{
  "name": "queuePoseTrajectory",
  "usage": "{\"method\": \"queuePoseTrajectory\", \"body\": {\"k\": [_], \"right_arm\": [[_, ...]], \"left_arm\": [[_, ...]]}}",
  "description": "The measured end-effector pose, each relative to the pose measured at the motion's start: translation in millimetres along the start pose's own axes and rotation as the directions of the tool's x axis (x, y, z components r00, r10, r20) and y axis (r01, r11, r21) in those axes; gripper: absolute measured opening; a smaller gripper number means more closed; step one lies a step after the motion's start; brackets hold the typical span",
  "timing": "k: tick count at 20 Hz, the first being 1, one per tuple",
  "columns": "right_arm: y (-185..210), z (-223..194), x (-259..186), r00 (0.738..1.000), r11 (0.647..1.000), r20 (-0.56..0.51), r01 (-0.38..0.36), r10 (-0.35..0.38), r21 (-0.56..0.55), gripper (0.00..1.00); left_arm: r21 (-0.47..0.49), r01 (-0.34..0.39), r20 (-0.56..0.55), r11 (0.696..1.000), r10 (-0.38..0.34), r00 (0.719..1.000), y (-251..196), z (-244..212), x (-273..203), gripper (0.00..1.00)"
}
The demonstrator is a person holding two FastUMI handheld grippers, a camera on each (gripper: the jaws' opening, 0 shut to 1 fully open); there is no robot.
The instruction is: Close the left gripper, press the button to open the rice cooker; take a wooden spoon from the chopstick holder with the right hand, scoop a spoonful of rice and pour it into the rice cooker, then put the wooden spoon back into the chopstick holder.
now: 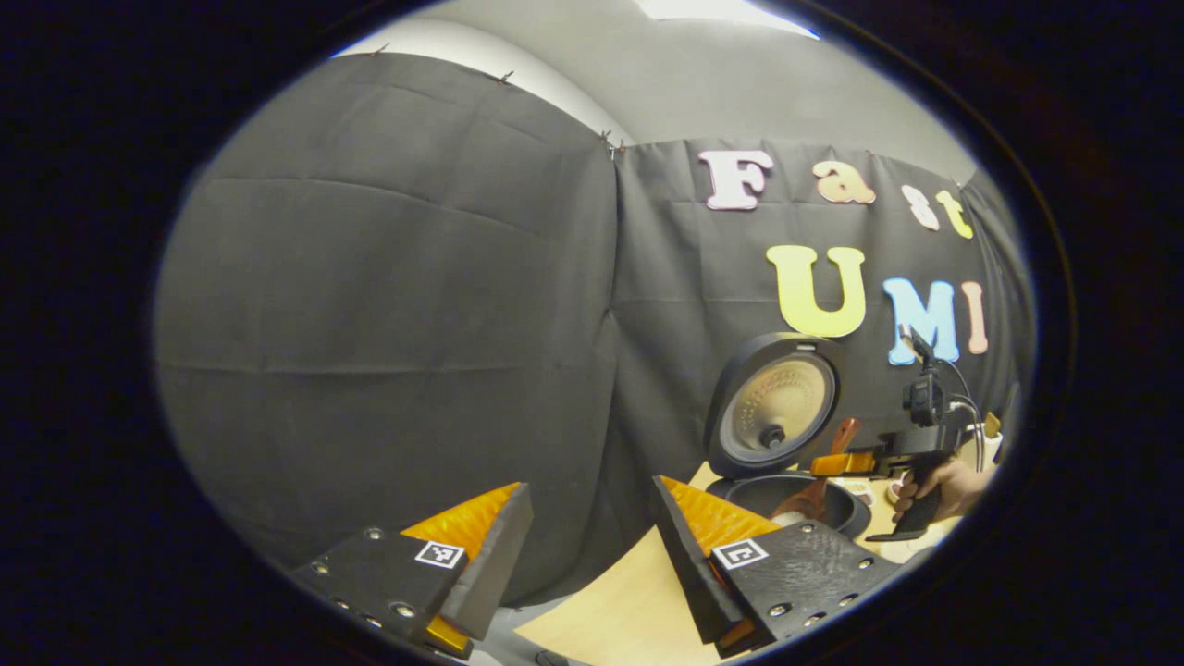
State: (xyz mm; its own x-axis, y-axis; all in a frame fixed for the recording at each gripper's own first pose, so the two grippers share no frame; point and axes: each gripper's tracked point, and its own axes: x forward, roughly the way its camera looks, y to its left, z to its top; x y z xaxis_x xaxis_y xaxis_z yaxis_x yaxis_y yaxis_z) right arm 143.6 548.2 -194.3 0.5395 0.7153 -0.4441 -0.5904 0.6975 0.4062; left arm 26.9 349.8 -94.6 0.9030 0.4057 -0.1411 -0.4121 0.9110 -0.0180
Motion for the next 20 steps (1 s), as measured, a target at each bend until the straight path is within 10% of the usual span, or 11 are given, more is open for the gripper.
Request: {"method": "queuePoseTrajectory", "body": {"k": [9,20], "right_arm": [[12,14,-9,0.996,0.929,0.066,0.077,-0.057,-0.362,0.11],[25,24,-20,0.969,0.542,0.241,0.233,-0.057,-0.807,0.11]], "left_arm": [[-0.015,0.029,0.004,0.999,-0.029,1.000,-1,-4,14,0.80],[-0.039,0.048,-0.003,0.998,-0.048,0.999,-1,-7,20,0.80]]}}
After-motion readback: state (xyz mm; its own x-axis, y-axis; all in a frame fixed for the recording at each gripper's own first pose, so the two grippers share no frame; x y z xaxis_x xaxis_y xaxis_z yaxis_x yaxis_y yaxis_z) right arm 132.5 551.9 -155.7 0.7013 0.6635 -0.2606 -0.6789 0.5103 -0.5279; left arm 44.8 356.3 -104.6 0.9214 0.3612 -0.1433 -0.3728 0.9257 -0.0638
